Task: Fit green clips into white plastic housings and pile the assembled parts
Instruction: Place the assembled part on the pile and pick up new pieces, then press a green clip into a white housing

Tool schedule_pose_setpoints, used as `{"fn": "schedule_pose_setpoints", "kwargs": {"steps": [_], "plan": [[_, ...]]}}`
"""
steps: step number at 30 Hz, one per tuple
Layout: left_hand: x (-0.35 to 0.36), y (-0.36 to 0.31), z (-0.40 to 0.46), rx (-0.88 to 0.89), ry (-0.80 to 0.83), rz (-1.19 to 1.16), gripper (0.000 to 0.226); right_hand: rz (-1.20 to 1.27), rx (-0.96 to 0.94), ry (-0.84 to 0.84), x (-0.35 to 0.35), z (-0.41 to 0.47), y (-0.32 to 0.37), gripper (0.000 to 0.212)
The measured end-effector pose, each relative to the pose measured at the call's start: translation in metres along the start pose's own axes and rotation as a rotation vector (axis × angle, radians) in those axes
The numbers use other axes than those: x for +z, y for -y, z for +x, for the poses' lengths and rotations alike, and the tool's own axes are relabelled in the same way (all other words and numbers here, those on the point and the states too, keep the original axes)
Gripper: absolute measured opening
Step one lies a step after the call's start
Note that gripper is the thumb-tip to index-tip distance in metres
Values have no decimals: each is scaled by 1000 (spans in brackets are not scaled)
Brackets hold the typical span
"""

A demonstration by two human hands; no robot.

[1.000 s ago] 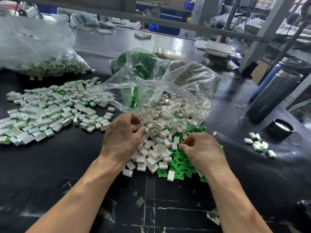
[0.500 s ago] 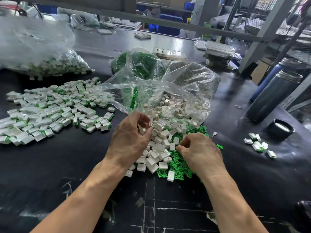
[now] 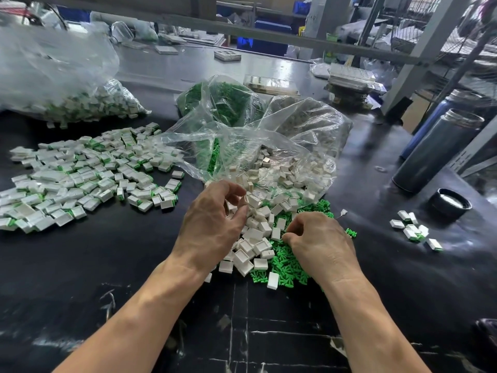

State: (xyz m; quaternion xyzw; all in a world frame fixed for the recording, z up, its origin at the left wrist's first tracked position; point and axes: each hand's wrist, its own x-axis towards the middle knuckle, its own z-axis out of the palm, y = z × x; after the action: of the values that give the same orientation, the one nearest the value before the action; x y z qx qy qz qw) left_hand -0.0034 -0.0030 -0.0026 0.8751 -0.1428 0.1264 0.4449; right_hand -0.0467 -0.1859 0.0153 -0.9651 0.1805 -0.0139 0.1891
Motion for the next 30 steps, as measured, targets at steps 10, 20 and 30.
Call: {"fn": "schedule_pose_setpoints", "kwargs": {"steps": [10, 20, 30], "plan": [[2, -3, -1, 6, 20, -36, 27, -6, -30, 21, -2, -2, 5, 12], [4, -5, -4, 13, 40, -58, 24, 417, -85, -121, -1, -1, 0, 20], [7, -12, -8, 13, 102, -141, 22, 1021, -73, -120, 9, 1, 4, 9]]}}
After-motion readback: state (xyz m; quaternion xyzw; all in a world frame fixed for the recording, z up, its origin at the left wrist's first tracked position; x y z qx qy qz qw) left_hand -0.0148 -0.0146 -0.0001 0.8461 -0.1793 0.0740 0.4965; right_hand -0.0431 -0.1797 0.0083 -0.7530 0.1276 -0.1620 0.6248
